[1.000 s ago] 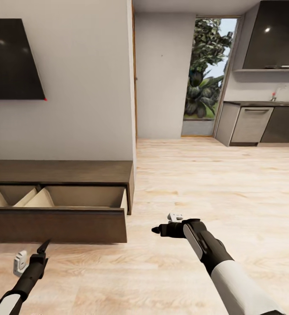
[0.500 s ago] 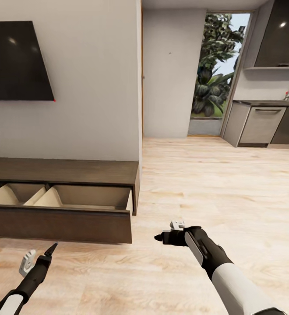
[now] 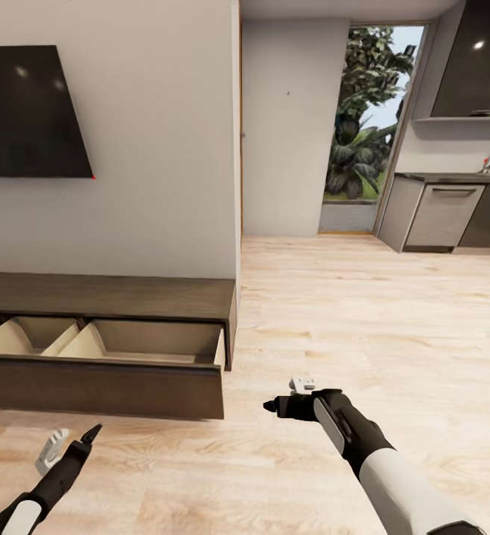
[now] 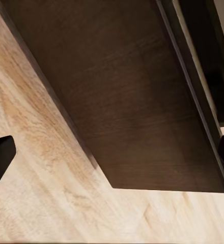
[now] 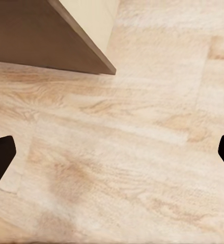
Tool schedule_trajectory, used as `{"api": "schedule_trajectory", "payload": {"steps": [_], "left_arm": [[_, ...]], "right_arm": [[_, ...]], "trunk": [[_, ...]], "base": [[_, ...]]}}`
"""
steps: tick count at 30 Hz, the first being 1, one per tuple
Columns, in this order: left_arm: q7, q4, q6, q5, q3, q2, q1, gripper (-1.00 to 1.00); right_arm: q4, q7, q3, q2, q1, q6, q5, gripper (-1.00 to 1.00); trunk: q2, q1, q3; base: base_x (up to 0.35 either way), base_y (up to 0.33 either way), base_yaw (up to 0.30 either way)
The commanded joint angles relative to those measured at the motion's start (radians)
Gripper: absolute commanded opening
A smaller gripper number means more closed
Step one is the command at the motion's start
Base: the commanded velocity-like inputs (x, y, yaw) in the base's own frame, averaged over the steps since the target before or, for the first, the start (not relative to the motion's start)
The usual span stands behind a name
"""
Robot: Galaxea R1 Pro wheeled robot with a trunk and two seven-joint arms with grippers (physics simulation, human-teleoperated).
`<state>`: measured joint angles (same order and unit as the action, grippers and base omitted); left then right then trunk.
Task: Place each of the two pumpkins and all three candles from the living room inside a cabinet in the living room (use any cabinet), then make sure every cabinet is closed, and position the cauldron so it is next to a table in the living room.
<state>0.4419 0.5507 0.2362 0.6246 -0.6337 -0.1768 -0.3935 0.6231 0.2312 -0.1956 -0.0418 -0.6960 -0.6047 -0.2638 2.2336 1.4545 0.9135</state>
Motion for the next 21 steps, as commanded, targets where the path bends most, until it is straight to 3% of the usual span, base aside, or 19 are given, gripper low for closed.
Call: {"api": "schedule_trajectory", "payload": {"steps": [1,7,11,21], "left_arm": [[-0.006,0.000,0.010,0.005,-0.004,0.000,-0.001,1.00],[-0.029,0.001,0.009,-0.015,0.001,0.002,-0.001,1.00],[-0.037,0.002,0.010,-0.057,0.004,0.002,-0.001,1.00],[-0.033,0.005,0.013,-0.081,0.004,0.000,-0.001,1.00]], "right_arm": [[-0.012,0.001,-0.001,0.000,0.000,-0.003,-0.001,1.00],[-0.041,0.004,-0.001,0.017,0.024,-0.001,-0.001,1.00],[-0.043,0.002,-0.001,0.028,0.033,-0.001,0.000,1.00],[-0.045,0.002,-0.001,0.045,0.035,-0.001,0.001,1.00]], "trunk": [[-0.007,-0.004,-0.002],[-0.049,-0.027,-0.021],[-0.077,-0.042,-0.034],[-0.147,-0.081,-0.070]], "base": [[0.000,0.000,0.000],[0.000,0.000,0.000],[0.000,0.000,0.041],[0.000,0.000,0.229]]}}
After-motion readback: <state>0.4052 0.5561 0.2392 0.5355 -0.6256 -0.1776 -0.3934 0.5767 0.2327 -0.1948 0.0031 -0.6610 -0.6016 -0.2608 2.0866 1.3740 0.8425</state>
